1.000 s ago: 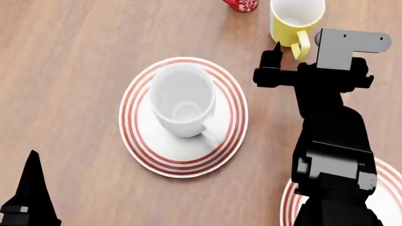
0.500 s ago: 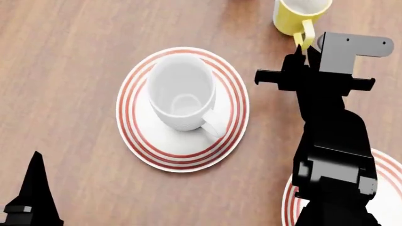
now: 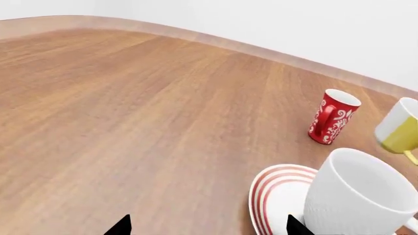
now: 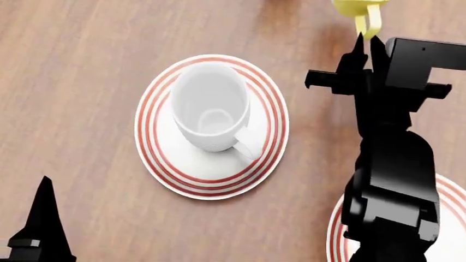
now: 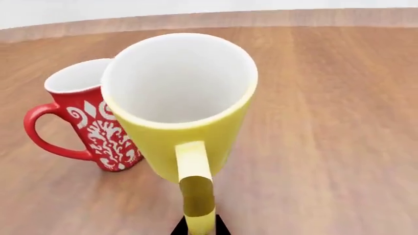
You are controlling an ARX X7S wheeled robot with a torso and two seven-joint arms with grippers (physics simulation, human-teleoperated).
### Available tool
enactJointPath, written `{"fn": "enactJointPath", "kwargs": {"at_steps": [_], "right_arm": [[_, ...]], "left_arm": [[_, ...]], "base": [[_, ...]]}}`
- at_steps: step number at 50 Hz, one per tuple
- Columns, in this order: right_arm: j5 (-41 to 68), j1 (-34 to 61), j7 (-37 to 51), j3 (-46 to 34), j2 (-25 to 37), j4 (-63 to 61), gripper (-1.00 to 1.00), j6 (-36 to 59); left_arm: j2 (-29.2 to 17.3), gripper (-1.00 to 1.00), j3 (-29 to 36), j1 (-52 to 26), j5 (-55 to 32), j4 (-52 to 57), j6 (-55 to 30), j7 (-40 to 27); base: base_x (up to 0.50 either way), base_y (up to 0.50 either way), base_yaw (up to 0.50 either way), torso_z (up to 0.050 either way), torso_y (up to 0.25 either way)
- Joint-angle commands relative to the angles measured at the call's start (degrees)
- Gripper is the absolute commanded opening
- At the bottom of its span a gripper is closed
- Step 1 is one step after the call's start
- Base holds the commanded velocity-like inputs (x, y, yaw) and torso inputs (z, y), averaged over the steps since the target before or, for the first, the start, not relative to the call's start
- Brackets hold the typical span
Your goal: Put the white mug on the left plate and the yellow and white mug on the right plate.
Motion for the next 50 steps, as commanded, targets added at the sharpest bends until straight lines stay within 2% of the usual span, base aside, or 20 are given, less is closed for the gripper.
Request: {"fn": "enactJointPath", "kwargs": {"at_steps": [1,7,15,28,45,50], "right_arm": [[-1.1,-10.4,0.2,-0.9,-1.5,-25.4,-1.0,10.7],[-3.0,-17.6,-0.2,-3.4,-2.0,-40.0,-1.0,19.2],[-3.5,-22.4,-0.2,-4.0,-1.2,-49.5,-1.0,22.2],[-2.6,-25.0,1.2,-3.5,-1.1,-57.7,-1.0,25.5],[-2.1,-24.9,2.3,-4.2,-0.7,-58.0,-1.0,27.0],[4.2,-33.4,0.7,0.8,-0.9,-68.2,-1.0,28.4]], "left_arm": [[-0.2,1.0,0.1,-0.3,-0.1,-0.2,-0.1,0.0],[-0.3,1.0,0.3,-0.5,-0.1,-0.2,-0.3,-0.2],[-0.5,1.0,0.1,-0.6,-0.3,-0.2,-0.4,-0.3],[-0.7,1.0,0.4,-0.5,-0.1,-0.4,-0.2,-0.3],[-0.8,1.0,0.5,-0.5,-0.2,-0.4,-0.1,-0.5],[-0.4,1.0,1.5,-0.5,1.0,-0.6,-0.4,-1.0]], "base": [[0.0,0.0,0.0,0.0,0.0],[0.0,0.0,0.0,0.0,0.0],[0.0,0.0,0.0,0.0,0.0],[0.0,0.0,0.0,0.0,0.0],[0.0,0.0,0.0,0.0,0.0],[0.0,0.0,0.0,0.0,0.003]]}}
